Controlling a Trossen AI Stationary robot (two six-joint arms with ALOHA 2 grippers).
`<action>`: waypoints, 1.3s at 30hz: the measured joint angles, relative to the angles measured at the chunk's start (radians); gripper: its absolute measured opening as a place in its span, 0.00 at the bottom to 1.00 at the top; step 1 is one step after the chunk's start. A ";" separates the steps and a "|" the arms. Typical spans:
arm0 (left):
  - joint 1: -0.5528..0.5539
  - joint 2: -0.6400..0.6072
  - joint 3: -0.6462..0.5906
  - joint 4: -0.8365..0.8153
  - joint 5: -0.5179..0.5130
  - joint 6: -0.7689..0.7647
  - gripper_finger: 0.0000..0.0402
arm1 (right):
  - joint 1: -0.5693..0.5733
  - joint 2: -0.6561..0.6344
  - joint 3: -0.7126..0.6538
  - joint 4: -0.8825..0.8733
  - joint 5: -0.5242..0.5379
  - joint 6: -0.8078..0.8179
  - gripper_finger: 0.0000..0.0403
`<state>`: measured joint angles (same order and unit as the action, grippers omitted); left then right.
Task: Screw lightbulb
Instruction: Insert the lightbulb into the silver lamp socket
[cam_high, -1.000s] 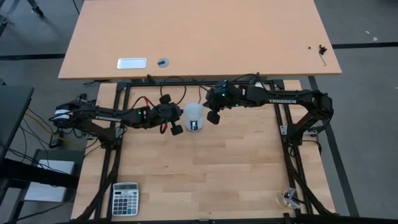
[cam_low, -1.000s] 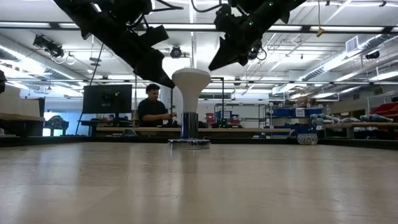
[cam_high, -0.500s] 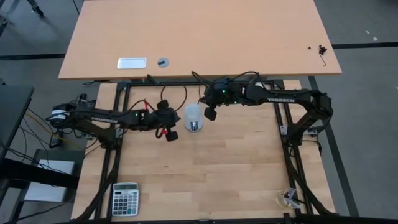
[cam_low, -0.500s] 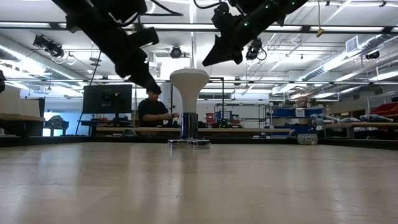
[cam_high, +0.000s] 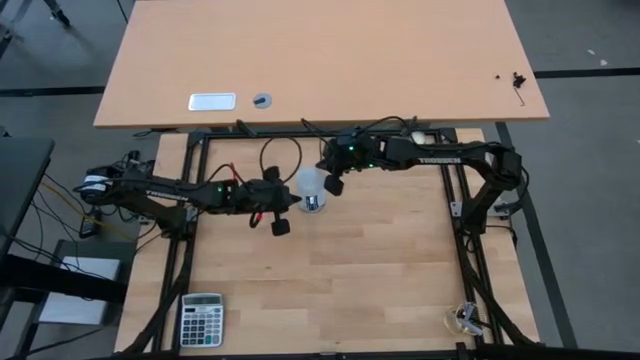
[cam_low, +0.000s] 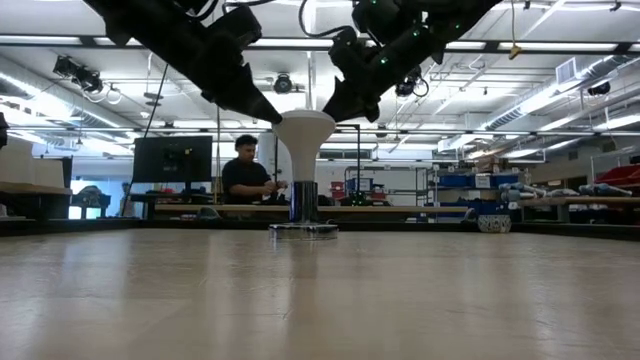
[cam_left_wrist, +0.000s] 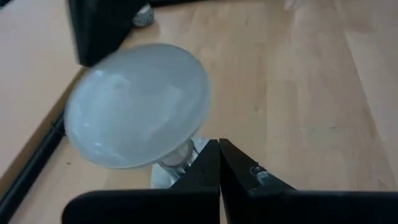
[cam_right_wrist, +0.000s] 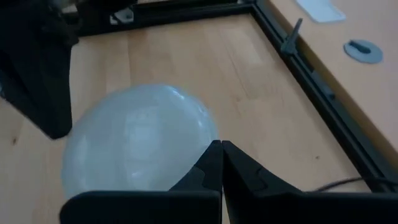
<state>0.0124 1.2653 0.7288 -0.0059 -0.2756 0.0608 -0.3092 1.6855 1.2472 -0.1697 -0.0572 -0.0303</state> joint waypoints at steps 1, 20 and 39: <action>0.003 0.000 0.000 0.007 -0.001 0.007 0.00 | -0.001 -0.001 0.000 -0.008 -0.010 0.000 0.03; 0.083 0.001 -0.001 -0.035 -0.011 0.014 0.00 | 0.026 -0.009 0.002 -0.069 -0.010 0.027 0.03; 0.206 -0.003 0.000 -0.044 -0.022 0.066 0.00 | 0.088 -0.091 -0.003 -0.172 -0.029 0.056 0.03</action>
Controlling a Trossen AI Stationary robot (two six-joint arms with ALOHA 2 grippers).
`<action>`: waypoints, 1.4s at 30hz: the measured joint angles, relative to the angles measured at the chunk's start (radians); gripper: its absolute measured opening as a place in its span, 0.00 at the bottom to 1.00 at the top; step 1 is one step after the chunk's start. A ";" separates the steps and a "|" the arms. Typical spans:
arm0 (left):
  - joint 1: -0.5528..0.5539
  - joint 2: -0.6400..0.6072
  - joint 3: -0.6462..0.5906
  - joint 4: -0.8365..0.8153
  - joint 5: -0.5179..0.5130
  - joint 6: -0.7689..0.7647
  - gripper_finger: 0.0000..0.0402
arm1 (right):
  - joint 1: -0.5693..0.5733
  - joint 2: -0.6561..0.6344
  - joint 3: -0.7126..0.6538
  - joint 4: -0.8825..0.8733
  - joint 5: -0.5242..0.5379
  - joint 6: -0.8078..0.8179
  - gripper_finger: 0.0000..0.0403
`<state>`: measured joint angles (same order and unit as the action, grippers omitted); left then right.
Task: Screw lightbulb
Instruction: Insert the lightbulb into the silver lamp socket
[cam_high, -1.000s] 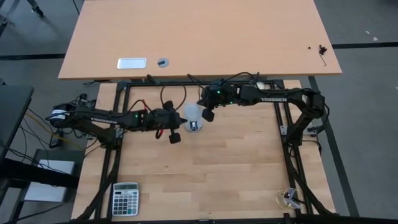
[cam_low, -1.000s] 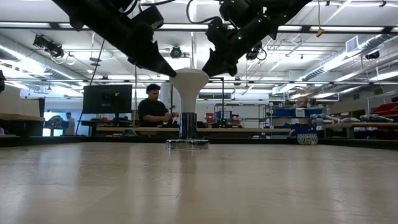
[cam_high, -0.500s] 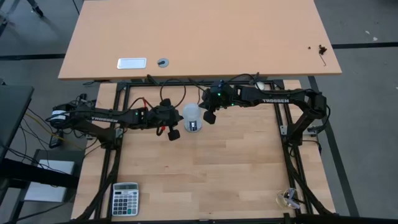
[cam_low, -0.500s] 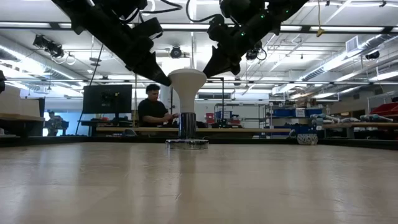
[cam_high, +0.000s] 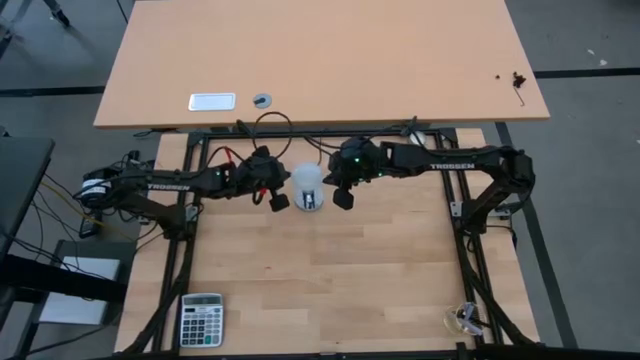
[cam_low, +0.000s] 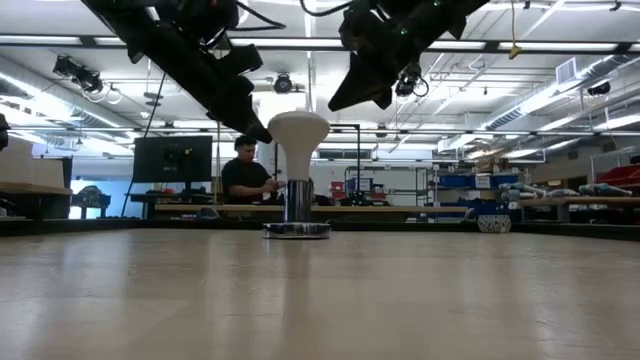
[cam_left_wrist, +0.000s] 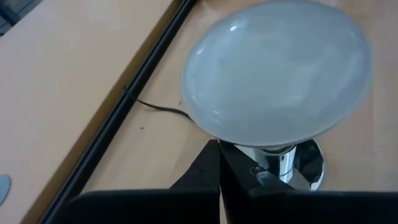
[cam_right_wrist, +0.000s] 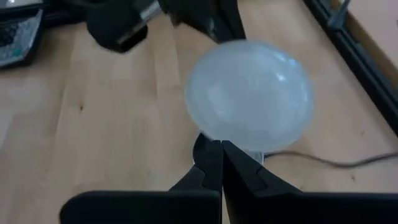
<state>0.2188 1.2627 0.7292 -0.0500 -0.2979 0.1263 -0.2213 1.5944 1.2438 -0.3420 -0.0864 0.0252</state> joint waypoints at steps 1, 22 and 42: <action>0.000 -0.002 0.000 0.000 0.000 0.000 0.00 | -0.002 -0.002 0.000 -0.002 0.005 -0.001 0.03; -0.181 -0.075 0.000 -0.095 0.060 -0.078 0.00 | -0.088 0.084 0.002 0.201 0.033 -0.028 0.03; -0.097 -0.012 0.000 -0.001 0.045 -0.047 0.00 | -0.078 0.087 0.005 0.146 -0.002 -0.018 0.03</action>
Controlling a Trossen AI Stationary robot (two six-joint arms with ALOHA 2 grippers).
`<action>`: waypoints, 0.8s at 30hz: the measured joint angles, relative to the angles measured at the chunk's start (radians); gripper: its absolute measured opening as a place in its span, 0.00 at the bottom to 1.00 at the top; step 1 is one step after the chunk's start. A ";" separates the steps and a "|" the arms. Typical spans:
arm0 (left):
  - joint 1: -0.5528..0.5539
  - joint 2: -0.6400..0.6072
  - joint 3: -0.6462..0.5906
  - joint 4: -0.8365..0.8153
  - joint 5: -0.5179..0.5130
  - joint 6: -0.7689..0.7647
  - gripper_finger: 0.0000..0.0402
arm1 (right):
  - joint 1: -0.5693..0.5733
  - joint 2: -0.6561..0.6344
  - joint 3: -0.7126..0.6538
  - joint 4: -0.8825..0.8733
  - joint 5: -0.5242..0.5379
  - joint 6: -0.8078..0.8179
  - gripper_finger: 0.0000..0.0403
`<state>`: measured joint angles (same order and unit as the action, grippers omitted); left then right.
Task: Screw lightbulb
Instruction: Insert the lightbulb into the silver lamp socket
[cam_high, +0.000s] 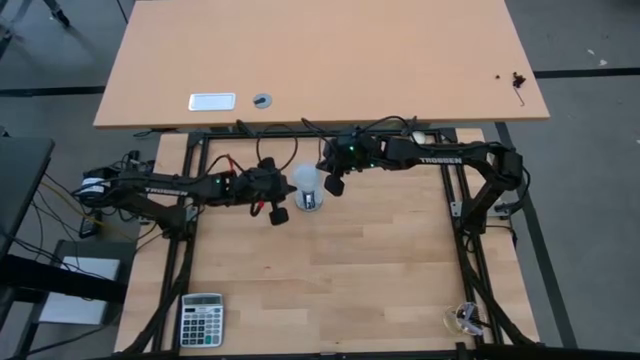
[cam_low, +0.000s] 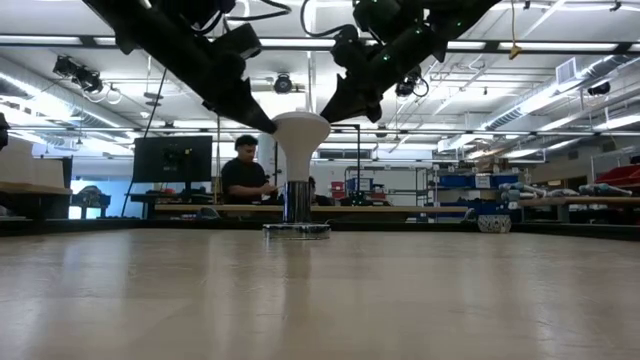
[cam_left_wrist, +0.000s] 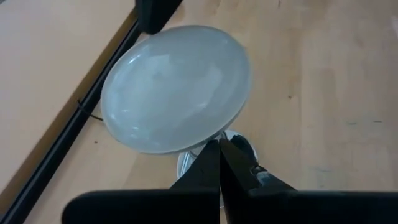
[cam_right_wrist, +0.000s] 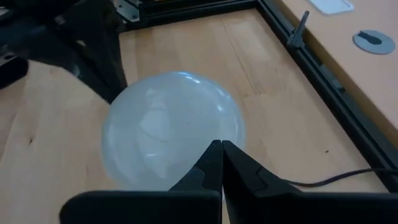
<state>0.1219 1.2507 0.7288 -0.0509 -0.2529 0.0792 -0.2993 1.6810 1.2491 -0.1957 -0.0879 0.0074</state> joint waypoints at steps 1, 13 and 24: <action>0.004 0.000 0.000 -0.004 0.000 0.000 0.00 | 0.003 0.000 0.000 -0.003 0.000 0.000 0.03; 0.072 0.000 -0.002 -0.027 -0.017 -0.002 0.00 | 0.048 -0.012 0.001 -0.053 -0.029 0.042 0.03; 0.150 0.000 0.000 -0.024 -0.008 0.025 0.00 | 0.090 -0.045 -0.005 -0.082 -0.047 0.050 0.03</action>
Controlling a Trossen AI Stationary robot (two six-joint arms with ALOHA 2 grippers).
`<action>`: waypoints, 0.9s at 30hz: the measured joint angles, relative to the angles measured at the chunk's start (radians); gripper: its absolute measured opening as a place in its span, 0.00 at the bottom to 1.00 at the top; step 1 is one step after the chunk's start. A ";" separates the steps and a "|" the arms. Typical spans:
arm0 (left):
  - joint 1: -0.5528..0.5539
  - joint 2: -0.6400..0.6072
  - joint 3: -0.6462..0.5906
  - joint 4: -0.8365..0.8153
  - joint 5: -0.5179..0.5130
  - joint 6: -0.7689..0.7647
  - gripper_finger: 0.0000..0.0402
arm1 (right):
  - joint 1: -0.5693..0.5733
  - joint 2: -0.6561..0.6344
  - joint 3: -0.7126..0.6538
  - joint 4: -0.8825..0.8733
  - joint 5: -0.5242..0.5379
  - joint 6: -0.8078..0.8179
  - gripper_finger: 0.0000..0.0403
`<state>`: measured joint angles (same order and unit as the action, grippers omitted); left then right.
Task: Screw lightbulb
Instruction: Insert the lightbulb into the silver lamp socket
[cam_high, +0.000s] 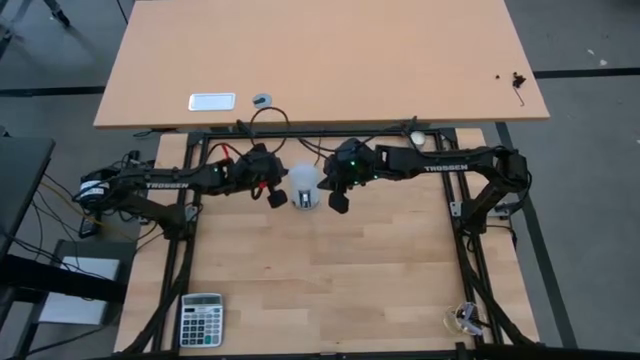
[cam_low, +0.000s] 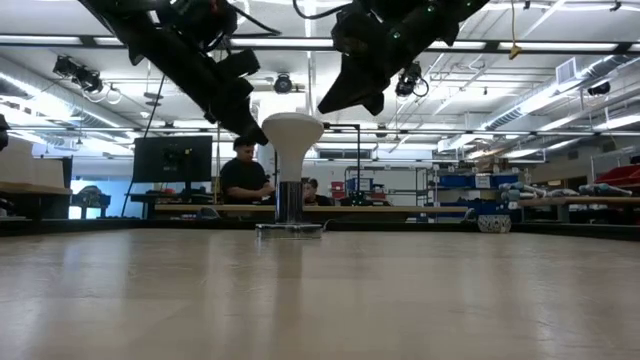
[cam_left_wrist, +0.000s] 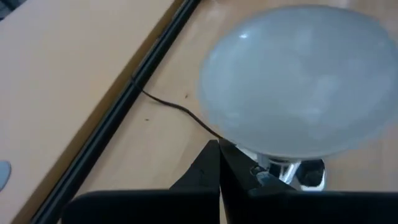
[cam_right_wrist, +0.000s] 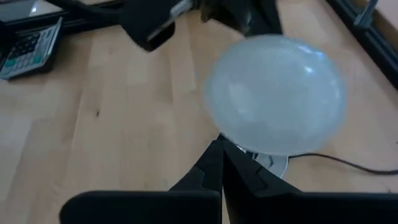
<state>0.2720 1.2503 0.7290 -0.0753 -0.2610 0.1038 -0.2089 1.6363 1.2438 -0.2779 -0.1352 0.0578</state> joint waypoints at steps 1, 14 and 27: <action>0.004 0.000 0.000 -0.007 0.001 0.000 0.00 | -0.001 -0.004 0.000 -0.001 0.003 0.000 0.03; -0.045 -0.069 0.000 -0.129 0.001 -0.037 0.00 | -0.076 -0.006 0.003 0.115 0.046 -0.008 0.03; -0.170 -0.093 0.000 -0.063 0.080 -0.068 0.00 | -0.103 0.051 0.018 0.190 0.049 -0.027 0.03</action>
<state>0.1024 1.1572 0.7292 -0.1383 -0.1808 0.0355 -0.3119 1.6874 1.2616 -0.0876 -0.0864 0.0306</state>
